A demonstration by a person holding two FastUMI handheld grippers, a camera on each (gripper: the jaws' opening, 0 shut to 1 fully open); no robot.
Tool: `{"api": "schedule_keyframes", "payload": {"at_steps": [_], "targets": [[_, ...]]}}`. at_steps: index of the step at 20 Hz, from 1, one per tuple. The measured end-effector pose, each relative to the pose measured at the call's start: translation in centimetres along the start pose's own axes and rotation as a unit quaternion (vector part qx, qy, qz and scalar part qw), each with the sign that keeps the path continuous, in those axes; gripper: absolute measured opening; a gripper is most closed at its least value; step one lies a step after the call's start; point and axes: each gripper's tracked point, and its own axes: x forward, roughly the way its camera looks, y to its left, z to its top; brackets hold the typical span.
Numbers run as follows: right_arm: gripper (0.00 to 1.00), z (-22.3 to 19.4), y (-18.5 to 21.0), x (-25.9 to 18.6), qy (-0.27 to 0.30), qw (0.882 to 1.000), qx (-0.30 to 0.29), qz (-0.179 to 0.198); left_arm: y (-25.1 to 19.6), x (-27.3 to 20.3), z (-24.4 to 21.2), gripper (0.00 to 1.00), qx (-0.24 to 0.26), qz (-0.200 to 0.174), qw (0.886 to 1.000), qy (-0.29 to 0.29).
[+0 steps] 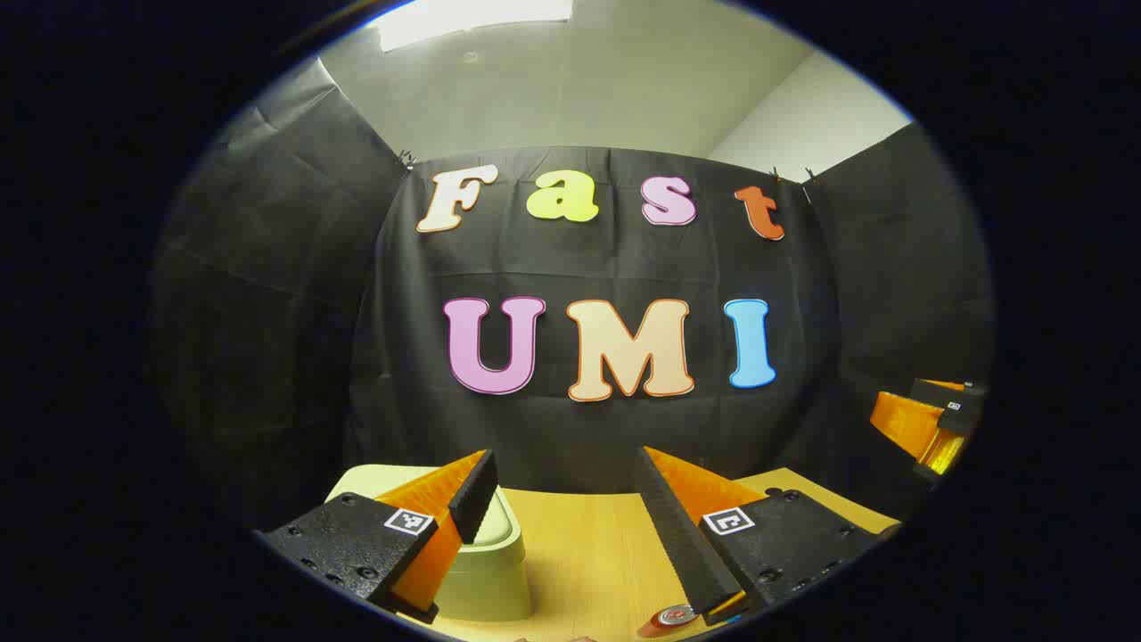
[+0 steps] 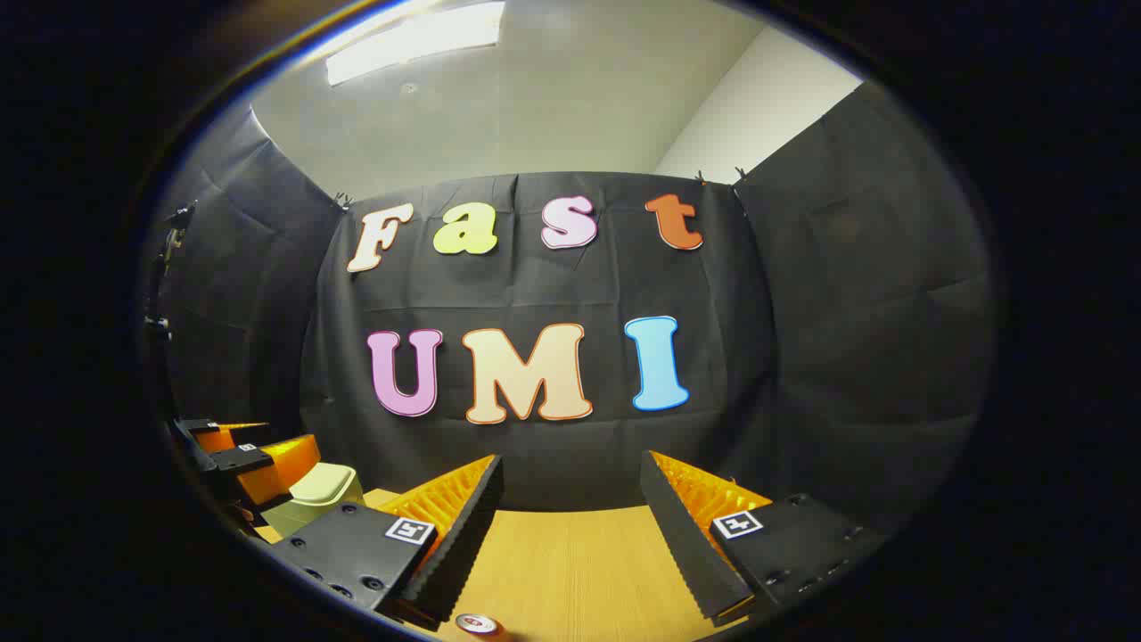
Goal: Press the lid of the desktop garbage bin to open it, pick up the crumpled paper on the desktop and throw it into the bin, then pick up the pop can on the desktop and drop it into the bin, and finally close the garbage bin lid.
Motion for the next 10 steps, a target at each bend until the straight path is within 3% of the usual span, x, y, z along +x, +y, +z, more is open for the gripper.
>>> {"api": "schedule_keyframes", "payload": {"at_steps": [10], "targets": [[0.94,0.1,0.9,1.1,-0.013,1.000,0.001,0.027,-1.6,0.6,1.1,0.94,0.006,-0.008,1.000,-0.003]]}}
